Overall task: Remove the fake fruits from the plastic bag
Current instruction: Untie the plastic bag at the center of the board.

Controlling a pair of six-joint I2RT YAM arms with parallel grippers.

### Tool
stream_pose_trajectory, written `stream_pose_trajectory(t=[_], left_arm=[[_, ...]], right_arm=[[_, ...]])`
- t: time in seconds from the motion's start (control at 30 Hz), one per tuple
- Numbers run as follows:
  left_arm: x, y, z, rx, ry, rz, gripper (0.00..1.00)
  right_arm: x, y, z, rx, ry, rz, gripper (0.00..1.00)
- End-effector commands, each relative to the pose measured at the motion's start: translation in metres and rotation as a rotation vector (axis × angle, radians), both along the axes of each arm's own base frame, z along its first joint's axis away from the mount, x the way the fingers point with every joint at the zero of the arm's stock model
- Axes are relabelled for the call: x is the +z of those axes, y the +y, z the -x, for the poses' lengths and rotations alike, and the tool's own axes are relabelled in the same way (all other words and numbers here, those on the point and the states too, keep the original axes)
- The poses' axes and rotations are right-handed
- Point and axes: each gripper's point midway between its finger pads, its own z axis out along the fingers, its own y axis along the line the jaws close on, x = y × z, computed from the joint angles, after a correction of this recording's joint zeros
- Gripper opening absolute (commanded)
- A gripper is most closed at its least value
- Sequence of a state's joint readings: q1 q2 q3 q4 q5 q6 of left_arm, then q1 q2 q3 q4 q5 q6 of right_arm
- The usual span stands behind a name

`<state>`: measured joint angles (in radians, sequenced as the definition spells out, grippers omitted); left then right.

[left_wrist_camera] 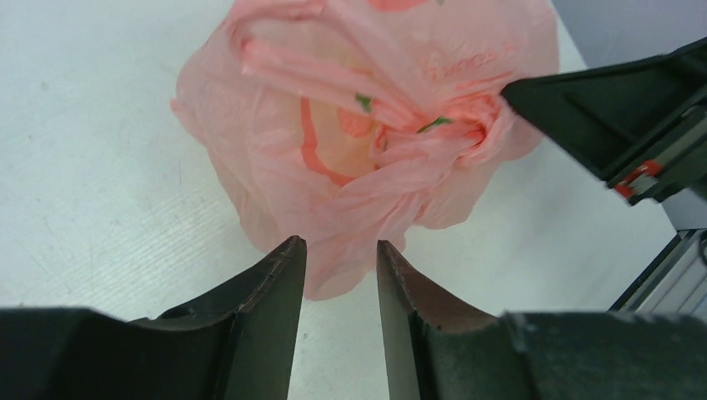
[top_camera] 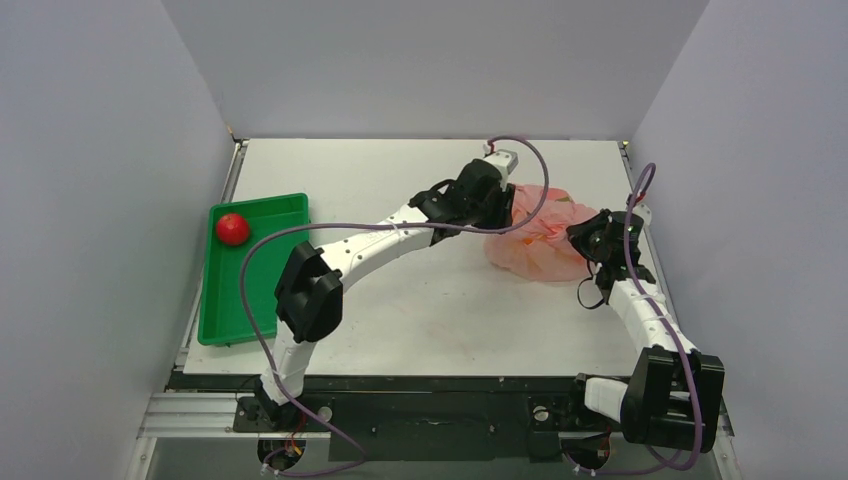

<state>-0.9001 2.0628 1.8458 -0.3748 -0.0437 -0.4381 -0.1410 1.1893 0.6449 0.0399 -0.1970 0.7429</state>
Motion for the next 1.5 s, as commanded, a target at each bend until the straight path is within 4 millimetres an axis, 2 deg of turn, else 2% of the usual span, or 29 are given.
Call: stream_pose_trajectory(t=[0.0,0.03,0.07,0.1,0.17,0.27,0.43,0.57,0.63,0.7,0.73,0.77,0.8,0.83,0.87,0.9,1.0,1.07,1.17,1.3,1.37,1.4,1.43,1.47], left_arm=[[0.045,-0.024,-0.008,-0.032,-0.108,0.034,0.37],[0.031,-0.03,-0.009,-0.042,-0.094,0.013,0.49],[0.041,-0.034,-0.011,-0.048,-0.103,0.015,0.54],[0.041,-0.042,-0.014,-0.052,-0.107,0.015,0.6],[0.034,-0.05,-0.016,-0.062,-0.1,-0.005,0.64],[0.023,-0.06,-0.013,-0.088,-0.084,-0.023,0.65],[-0.003,-0.067,-0.009,-0.103,-0.03,-0.024,0.56],[-0.012,-0.069,-0.005,-0.114,-0.013,-0.028,0.58],[-0.015,-0.069,-0.004,-0.117,-0.004,-0.033,0.53],[-0.017,-0.068,-0.004,-0.118,0.001,-0.037,0.41],[-0.014,-0.067,-0.006,-0.114,-0.001,-0.034,0.25],[-0.015,-0.065,-0.007,-0.109,0.006,-0.041,0.17],[-0.015,-0.063,-0.009,-0.098,0.007,-0.044,0.03],[-0.012,-0.06,-0.01,-0.087,0.009,-0.043,0.0],[-0.015,-0.054,-0.012,-0.071,0.013,-0.055,0.0],[-0.005,-0.052,-0.012,-0.062,0.002,-0.038,0.0],[0.001,-0.037,-0.009,-0.031,0.01,-0.011,0.0],[0.014,-0.034,-0.01,-0.023,0.0,0.064,0.0],[0.017,-0.026,-0.01,-0.024,0.039,0.15,0.0],[0.014,-0.022,-0.002,-0.063,0.118,0.247,0.0],[0.014,-0.023,-0.001,-0.072,0.135,0.277,0.0],[0.019,-0.025,-0.002,-0.073,0.132,0.302,0.0],[0.014,-0.025,0.001,-0.08,0.149,0.307,0.0],[0.018,-0.027,0.0,-0.076,0.15,0.334,0.0]], right_arm=[[0.023,0.006,-0.009,0.034,-0.083,0.027,0.0],[0.023,0.007,-0.009,0.036,-0.083,0.028,0.0],[0.024,0.009,-0.008,0.041,-0.086,0.029,0.0],[0.025,0.009,-0.008,0.043,-0.087,0.029,0.0],[0.025,0.011,-0.008,0.048,-0.088,0.029,0.0],[0.026,0.013,-0.007,0.054,-0.089,0.029,0.0],[0.027,0.014,-0.006,0.056,-0.093,0.03,0.0],[0.027,0.015,-0.006,0.057,-0.096,0.035,0.0],[0.027,0.016,-0.007,0.06,-0.095,0.036,0.0],[0.026,0.017,-0.007,0.062,-0.09,0.037,0.0],[0.026,0.017,-0.007,0.061,-0.089,0.038,0.0],[0.025,0.016,-0.007,0.058,-0.087,0.042,0.0],[0.026,0.015,-0.006,0.055,-0.087,0.044,0.0],[0.024,0.012,-0.005,0.041,-0.076,0.055,0.0],[0.025,0.01,-0.006,0.032,-0.071,0.064,0.0],[0.021,0.003,-0.003,0.003,-0.043,0.086,0.0],[0.016,-0.022,0.004,-0.121,0.017,0.152,0.0],[0.015,-0.033,0.01,-0.182,0.036,0.173,0.0],[0.018,-0.038,0.012,-0.209,0.044,0.185,0.0],[0.025,-0.023,0.009,-0.154,0.024,0.183,0.0],[0.029,-0.012,0.009,-0.118,0.016,0.185,0.1],[0.031,-0.007,0.011,-0.109,0.017,0.185,0.21],[0.033,-0.007,0.012,-0.113,0.015,0.184,0.34],[0.036,-0.001,0.014,-0.105,0.01,0.182,0.4]])
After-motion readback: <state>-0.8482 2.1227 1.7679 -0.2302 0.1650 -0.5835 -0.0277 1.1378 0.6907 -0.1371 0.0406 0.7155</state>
